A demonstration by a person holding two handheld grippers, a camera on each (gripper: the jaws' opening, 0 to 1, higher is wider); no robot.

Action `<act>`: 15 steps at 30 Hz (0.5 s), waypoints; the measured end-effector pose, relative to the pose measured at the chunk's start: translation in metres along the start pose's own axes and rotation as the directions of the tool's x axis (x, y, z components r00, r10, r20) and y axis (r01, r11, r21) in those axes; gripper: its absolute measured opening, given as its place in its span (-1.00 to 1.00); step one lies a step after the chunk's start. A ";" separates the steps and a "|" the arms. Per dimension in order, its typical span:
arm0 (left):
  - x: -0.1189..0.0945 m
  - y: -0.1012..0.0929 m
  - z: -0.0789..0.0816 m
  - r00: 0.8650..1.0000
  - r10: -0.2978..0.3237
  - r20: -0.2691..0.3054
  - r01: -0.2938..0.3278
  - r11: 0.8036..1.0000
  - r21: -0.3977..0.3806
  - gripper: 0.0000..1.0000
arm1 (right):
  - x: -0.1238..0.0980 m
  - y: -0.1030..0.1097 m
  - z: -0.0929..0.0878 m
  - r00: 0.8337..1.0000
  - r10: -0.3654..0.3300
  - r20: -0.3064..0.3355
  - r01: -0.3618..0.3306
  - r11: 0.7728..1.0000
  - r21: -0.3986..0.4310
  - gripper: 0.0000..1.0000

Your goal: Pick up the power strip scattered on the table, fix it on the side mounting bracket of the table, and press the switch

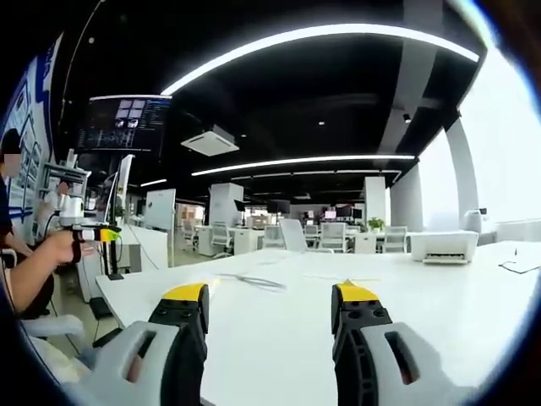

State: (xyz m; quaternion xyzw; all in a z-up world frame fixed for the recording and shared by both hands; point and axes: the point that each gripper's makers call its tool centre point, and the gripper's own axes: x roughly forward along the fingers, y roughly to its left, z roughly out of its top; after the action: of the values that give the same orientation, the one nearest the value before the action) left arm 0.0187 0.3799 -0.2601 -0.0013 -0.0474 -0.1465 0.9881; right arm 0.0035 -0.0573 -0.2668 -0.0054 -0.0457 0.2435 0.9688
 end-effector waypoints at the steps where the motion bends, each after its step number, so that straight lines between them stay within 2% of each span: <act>1: 0.000 0.000 0.000 1.000 0.001 -0.001 -0.001 1.000 0.000 0.43 | 0.001 0.001 0.000 1.000 0.002 0.000 -0.002 1.000 0.001 0.09; 15: 0.000 0.000 -0.001 1.000 -0.002 -0.003 0.002 1.000 -0.008 0.43 | 0.012 0.016 -0.003 0.999 0.033 -0.012 -0.033 0.999 0.001 0.09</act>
State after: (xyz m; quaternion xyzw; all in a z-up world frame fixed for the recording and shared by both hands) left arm 0.0186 0.3802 -0.2612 -0.0051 -0.0455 -0.1477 0.9880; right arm 0.0068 -0.0380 -0.2691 -0.0071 -0.0394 0.2597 0.9649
